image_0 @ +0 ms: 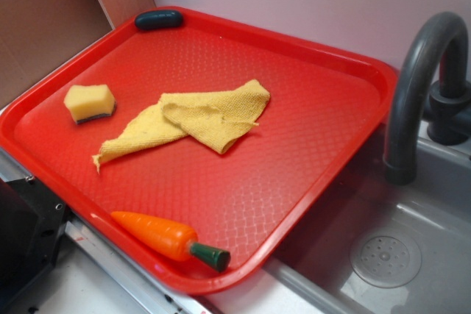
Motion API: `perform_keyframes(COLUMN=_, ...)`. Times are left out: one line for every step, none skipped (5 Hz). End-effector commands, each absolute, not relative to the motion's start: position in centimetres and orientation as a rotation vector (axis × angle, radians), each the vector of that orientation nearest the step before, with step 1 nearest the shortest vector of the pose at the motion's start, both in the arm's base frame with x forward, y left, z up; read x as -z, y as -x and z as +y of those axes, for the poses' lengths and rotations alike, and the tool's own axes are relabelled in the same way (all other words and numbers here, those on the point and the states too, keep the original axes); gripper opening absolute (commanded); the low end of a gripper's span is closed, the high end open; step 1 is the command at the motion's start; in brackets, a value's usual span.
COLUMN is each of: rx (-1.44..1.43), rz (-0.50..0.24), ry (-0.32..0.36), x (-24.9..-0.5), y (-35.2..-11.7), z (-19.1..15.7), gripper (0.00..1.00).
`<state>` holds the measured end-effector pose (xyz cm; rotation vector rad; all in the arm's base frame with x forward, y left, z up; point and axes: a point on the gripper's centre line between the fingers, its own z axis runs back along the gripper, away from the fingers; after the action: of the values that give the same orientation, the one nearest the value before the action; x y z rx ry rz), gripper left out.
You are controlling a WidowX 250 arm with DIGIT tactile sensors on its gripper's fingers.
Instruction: Grab the green sponge.
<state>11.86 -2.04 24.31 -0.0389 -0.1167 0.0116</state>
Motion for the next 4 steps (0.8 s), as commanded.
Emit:
perform_keyframes(rx=-0.012, rz=-0.117, ry=0.039, x=-24.3, y=-11.9, z=-2.0, gripper=1.00)
perform_keyframes(rx=0.180, rz=-0.168, ry=0.041, x=-23.2, y=-12.9, z=0.5, gripper=1.00)
perform_keyframes(rx=0.301, rz=-0.176, ry=0.010, x=-22.3, y=-14.9, z=3.1, gripper=1.00)
perform_keyframes(rx=0.383, rz=-0.180, ry=-0.004, x=-19.9, y=-15.7, z=5.1, gripper=1.00)
